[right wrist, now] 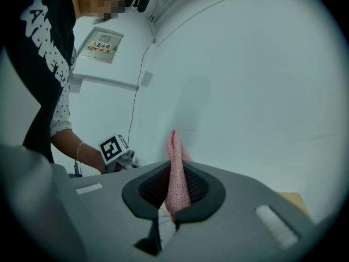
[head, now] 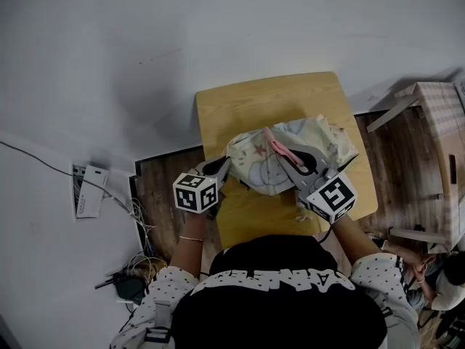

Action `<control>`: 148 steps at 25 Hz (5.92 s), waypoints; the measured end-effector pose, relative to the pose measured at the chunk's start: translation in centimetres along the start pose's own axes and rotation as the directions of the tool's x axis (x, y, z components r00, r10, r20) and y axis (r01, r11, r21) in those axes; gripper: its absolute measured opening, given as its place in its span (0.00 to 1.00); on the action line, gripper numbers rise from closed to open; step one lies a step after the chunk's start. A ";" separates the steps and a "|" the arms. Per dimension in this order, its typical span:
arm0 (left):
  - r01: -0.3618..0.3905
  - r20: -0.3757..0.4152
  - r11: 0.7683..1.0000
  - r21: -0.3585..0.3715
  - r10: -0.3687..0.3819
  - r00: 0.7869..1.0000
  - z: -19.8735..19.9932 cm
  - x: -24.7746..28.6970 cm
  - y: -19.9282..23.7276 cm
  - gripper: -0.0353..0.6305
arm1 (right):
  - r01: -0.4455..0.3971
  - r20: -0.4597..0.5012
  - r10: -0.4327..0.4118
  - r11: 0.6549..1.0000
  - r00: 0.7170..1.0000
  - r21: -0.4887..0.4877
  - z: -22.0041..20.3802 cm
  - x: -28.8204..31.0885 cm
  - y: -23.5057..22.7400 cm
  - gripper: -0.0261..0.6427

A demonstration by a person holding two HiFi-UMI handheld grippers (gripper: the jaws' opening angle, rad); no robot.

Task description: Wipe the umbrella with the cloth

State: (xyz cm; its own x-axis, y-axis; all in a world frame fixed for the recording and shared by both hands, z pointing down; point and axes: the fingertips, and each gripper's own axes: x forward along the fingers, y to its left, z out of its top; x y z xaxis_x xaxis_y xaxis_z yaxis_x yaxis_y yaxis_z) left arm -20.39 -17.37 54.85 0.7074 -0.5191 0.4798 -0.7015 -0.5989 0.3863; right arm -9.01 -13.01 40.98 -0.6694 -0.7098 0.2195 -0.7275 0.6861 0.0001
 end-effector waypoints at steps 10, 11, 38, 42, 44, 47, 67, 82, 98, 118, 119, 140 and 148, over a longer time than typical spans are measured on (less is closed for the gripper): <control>0.022 0.053 0.999 -0.048 -0.019 0.998 1.7 -2.1 -3.6 0.06 | -0.074 -0.062 0.071 0.997 0.996 -0.036 -3.1 3.6 0.3 0.09; 0.027 0.059 0.998 -0.058 -0.023 0.998 1.8 -2.1 -4.0 0.06 | -0.083 -0.072 0.080 0.996 0.994 -0.036 -3.5 3.9 0.6 0.09; 0.054 0.093 0.997 -0.052 -0.049 0.994 3.2 -3.1 -6.8 0.06 | -0.280 -0.160 0.276 0.960 0.948 -0.004 -7.1 3.1 5.9 0.09; 0.048 0.101 0.998 -0.050 -0.043 0.994 3.5 -2.7 -6.9 0.06 | -0.285 -0.170 0.282 0.959 0.944 0.006 -7.5 2.4 6.1 0.09; 0.050 0.104 0.997 -0.053 -0.044 0.994 3.6 -2.5 -7.0 0.06 | -0.287 -0.173 0.285 0.958 0.943 0.015 -7.6 2.1 6.3 0.09; 0.056 0.114 0.996 -0.066 -0.048 0.992 3.7 -2.4 -7.1 0.06 | -0.300 -0.180 0.299 0.954 0.937 0.021 -7.8 1.7 6.7 0.09; 0.041 0.126 0.996 -0.075 -0.031 0.992 3.7 -2.4 -7.6 0.06 | -0.359 -0.184 0.358 0.933 0.915 0.029 -7.7 -1.3 8.9 0.09; 0.042 0.113 0.996 -0.082 -0.033 0.993 3.3 -2.5 -8.0 0.06 | 0.065 -0.019 -0.067 0.994 0.998 -0.084 -3.1 -1.5 -2.5 0.09; 0.026 0.117 0.993 -0.112 -0.013 0.993 2.8 -2.8 -7.4 0.06 | -0.040 -0.240 -0.027 0.962 0.970 -0.272 -8.9 1.5 -3.1 0.09; 0.035 0.104 0.992 -0.119 -0.022 0.994 2.6 -2.4 -7.4 0.06 | -0.209 -0.347 0.124 0.953 0.929 -0.219 -12.2 0.2 1.1 0.09; 0.036 0.104 0.992 -0.119 -0.024 0.994 2.6 -2.4 -7.4 0.06 | -0.221 -0.353 0.135 0.952 0.926 -0.214 -12.3 0.1 1.4 0.09; 0.058 0.094 0.993 -0.104 -0.048 0.994 2.6 -2.0 -7.9 0.06 | -0.296 -0.413 0.219 0.946 0.884 -0.133 -14.8 -2.6 4.8 0.09; 0.068 0.090 0.993 -0.097 -0.059 0.994 2.5 -2.0 -8.1 0.06 | -0.330 -0.437 0.256 0.939 0.862 -0.102 -15.6 -3.8 6.3 0.09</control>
State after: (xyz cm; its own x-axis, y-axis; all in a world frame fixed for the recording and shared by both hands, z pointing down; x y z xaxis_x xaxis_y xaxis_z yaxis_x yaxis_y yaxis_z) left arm -15.89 -13.02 48.79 0.7525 -0.5358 0.3829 -0.6570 -0.5708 0.4925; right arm -8.69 -3.56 55.35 -0.6973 -0.3670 0.6157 -0.4468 0.8942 0.0269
